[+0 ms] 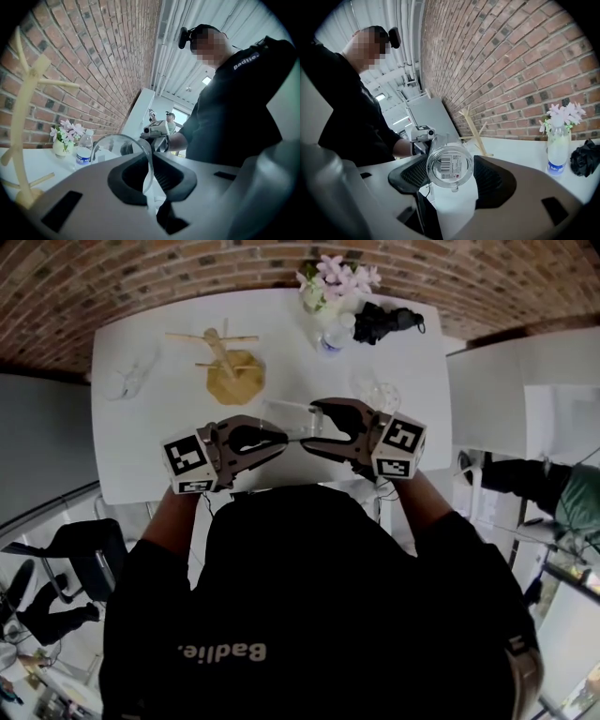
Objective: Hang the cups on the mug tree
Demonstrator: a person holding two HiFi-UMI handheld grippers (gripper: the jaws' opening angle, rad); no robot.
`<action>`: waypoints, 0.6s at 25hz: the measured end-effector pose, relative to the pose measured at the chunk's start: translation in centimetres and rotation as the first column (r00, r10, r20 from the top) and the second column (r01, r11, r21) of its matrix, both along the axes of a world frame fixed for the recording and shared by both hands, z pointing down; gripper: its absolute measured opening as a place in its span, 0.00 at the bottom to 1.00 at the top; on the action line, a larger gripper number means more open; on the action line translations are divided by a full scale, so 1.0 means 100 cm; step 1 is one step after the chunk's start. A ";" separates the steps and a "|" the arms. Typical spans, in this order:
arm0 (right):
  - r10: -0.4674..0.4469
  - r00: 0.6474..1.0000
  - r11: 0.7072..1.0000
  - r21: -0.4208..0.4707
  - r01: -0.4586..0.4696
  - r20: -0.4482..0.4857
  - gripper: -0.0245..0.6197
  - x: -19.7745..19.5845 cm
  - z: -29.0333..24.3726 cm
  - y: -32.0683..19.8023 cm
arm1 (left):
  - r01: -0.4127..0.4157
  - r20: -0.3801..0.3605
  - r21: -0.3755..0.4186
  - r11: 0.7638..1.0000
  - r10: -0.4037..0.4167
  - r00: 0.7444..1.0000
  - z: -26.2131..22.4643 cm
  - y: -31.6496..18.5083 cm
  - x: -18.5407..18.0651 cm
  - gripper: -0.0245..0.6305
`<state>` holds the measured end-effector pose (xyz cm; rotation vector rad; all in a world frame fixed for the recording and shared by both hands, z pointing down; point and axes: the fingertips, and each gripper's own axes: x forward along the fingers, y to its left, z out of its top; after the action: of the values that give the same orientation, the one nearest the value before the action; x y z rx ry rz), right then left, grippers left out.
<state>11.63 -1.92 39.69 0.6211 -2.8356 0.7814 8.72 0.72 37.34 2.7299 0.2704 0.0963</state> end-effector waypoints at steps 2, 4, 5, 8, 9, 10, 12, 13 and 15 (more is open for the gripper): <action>0.018 1.000 1.000 0.004 -0.018 -0.019 0.53 0.003 0.001 -0.007 | 0.043 -0.004 0.007 0.999 -0.043 0.999 0.001 -0.009 0.002 0.08; 0.037 0.998 0.999 0.010 -0.037 -0.050 0.53 0.006 0.005 -0.012 | 0.090 0.008 -0.003 0.996 -0.090 0.996 0.006 -0.017 0.004 0.10; 0.050 0.997 0.999 0.017 -0.049 -0.064 0.53 0.008 0.006 -0.016 | 0.117 0.013 -0.011 0.993 -0.117 0.993 0.010 -0.021 0.005 0.10; 0.081 0.991 0.996 0.039 -0.077 -0.110 0.53 0.011 0.010 -0.029 | 0.208 0.020 -0.049 0.977 -0.207 0.978 0.022 -0.037 0.006 0.14; 0.085 0.989 0.996 0.044 -0.080 -0.125 0.53 0.011 0.012 -0.033 | 0.238 0.023 -0.064 0.969 -0.237 0.971 0.025 -0.041 0.006 0.15; 0.086 0.987 0.996 0.048 -0.080 -0.139 0.53 0.011 0.013 -0.036 | 0.266 0.026 -0.076 0.961 -0.264 0.964 0.028 -0.045 0.005 0.17; 0.085 0.982 0.996 0.052 -0.077 -0.170 0.53 0.011 0.017 -0.040 | 0.310 0.036 -0.091 0.946 -0.308 0.951 0.035 -0.051 0.005 0.19; 0.084 0.979 0.996 0.053 -0.076 -0.186 0.53 0.011 0.019 -0.043 | 0.328 0.045 -0.099 0.939 -0.325 0.945 0.038 -0.054 0.005 0.20; 0.087 0.972 0.996 0.055 -0.077 -0.216 0.53 0.012 0.025 -0.048 | 0.357 0.065 -0.120 0.926 -0.352 0.934 0.045 -0.061 0.005 0.21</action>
<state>12.82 -6.72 42.18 0.7837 -2.6484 0.6185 9.25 -5.34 41.81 2.5955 -0.2248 0.0337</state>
